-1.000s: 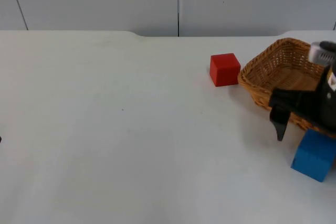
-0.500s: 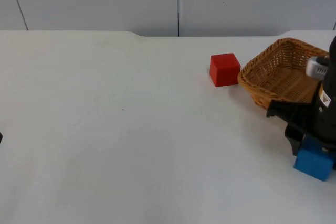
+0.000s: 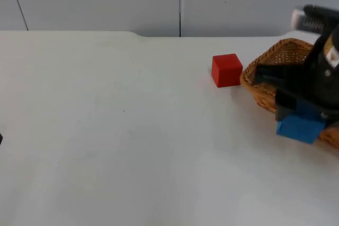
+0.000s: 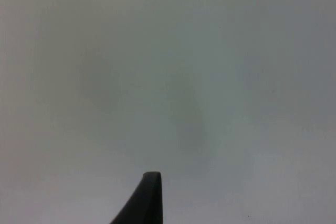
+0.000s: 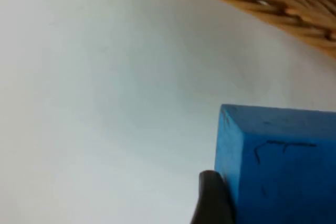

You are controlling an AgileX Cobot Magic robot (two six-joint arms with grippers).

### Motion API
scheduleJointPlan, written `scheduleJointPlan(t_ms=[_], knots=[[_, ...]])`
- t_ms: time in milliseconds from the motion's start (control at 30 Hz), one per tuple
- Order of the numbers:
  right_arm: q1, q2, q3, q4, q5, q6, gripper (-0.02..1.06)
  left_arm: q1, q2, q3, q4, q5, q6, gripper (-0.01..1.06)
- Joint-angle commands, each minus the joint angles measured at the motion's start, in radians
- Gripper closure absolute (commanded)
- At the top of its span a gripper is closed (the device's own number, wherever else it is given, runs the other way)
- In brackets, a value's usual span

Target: Place all geometric objects except the red cube into the basket.

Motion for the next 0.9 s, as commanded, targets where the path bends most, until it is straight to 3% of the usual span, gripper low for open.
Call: scheduleJointPlan(t_ms=[0, 33, 100, 133, 233, 300, 400, 500, 600, 867], knots=[[-0.026, -0.082, -0.003, 0.148, 0.023, -0.273, 1.05, 0.003, -0.009, 0.004, -0.012, 0.003, -0.007, 0.0], [-0.026, -0.082, -0.003, 0.148, 0.023, -0.273, 1.05, 0.003, -0.009, 0.004, -0.012, 0.003, -0.007, 0.0], [-0.065, -0.136, -0.003, 0.306, 0.058, -0.527, 1.05, 0.003, -0.009, 0.004, -0.012, 0.003, -0.007, 0.0], [-0.087, -0.164, -0.003, 0.354, 0.088, -0.601, 1.05, 0.003, -0.009, 0.004, -0.012, 0.003, -0.007, 0.0], [-0.14, -0.229, -0.003, 0.368, 0.187, -0.759, 1.05, 0.003, -0.009, 0.004, -0.012, 0.003, -0.007, 0.0], [-0.161, -0.248, -0.003, 0.352, 0.221, -0.79, 1.05, 0.003, -0.009, 0.004, -0.012, 0.003, -0.007, 0.0], [-0.212, -0.272, -0.003, 0.258, 0.295, -0.833, 1.05, 0.003, -0.009, 0.004, -0.007, 0.003, -0.007, 0.0], [-0.238, -0.27, -0.003, 0.235, 0.311, -0.874, 1.05, 0.003, -0.009, 0.004, -0.007, 0.003, -0.007, 0.0], [-0.274, -0.269, -0.003, 0.235, 0.289, -0.958, 1.05, 0.003, -0.009, 0.004, -0.007, 0.003, -0.007, 0.0], [-0.352, -0.215, -0.042, 0.237, 0.221, -0.981, 1.05, 0.003, -0.009, 0.004, -0.011, 0.0, -0.007, 0.0]])
